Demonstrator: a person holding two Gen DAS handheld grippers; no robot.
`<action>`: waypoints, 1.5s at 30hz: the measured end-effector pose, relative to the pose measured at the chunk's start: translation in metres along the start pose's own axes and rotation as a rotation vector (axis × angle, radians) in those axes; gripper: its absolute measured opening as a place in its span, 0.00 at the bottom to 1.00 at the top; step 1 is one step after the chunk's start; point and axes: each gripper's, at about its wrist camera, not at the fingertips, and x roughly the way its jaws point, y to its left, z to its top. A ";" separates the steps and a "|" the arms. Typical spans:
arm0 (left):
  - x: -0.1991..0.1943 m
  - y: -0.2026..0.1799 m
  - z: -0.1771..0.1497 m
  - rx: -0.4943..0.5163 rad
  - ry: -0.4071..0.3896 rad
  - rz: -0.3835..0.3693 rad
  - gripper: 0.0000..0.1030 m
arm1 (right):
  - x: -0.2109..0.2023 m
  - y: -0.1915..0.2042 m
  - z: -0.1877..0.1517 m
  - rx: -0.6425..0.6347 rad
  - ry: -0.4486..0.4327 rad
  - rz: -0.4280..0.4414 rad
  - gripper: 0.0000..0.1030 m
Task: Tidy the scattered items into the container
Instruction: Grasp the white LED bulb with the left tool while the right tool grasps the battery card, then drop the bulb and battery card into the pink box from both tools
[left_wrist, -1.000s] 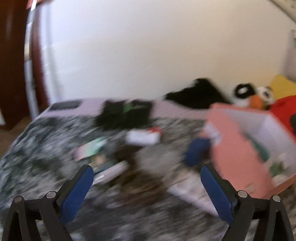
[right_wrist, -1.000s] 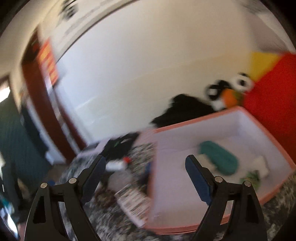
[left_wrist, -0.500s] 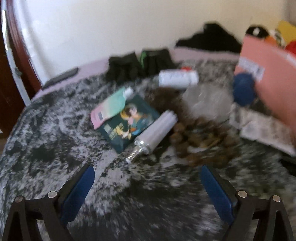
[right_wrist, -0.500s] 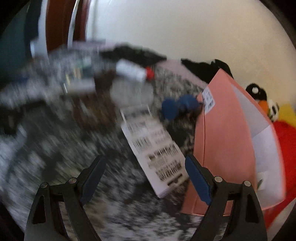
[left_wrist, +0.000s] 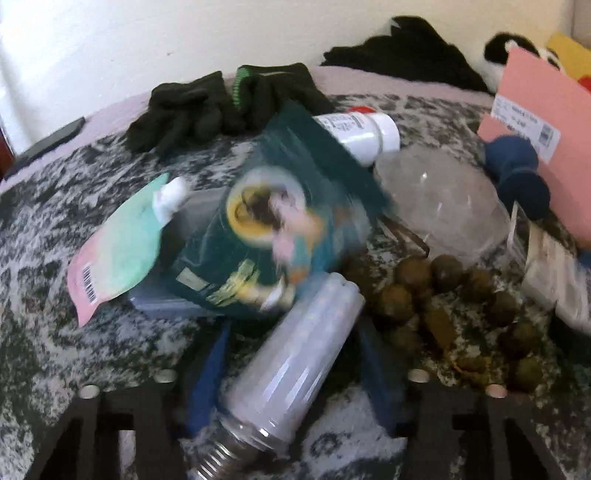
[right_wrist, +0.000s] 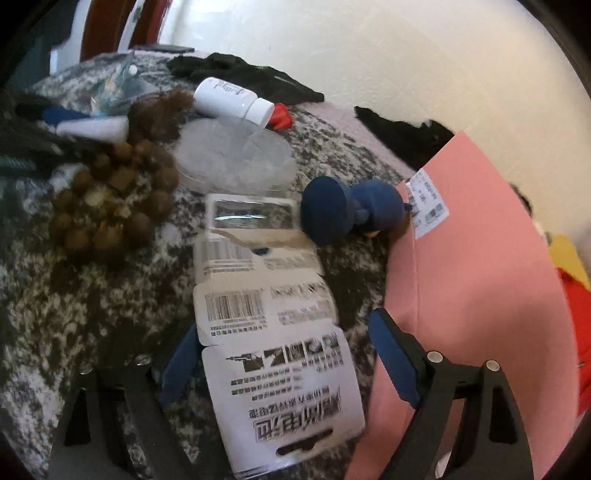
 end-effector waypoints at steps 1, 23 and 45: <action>-0.002 -0.001 0.000 -0.008 0.010 -0.018 0.36 | 0.000 -0.003 0.002 0.014 0.000 0.037 0.46; -0.208 -0.001 -0.063 -0.224 -0.164 0.004 0.27 | -0.118 -0.095 -0.025 0.506 -0.194 0.698 0.00; -0.270 -0.195 0.083 -0.058 -0.391 -0.300 0.27 | -0.300 -0.276 -0.097 0.825 -0.756 0.477 0.00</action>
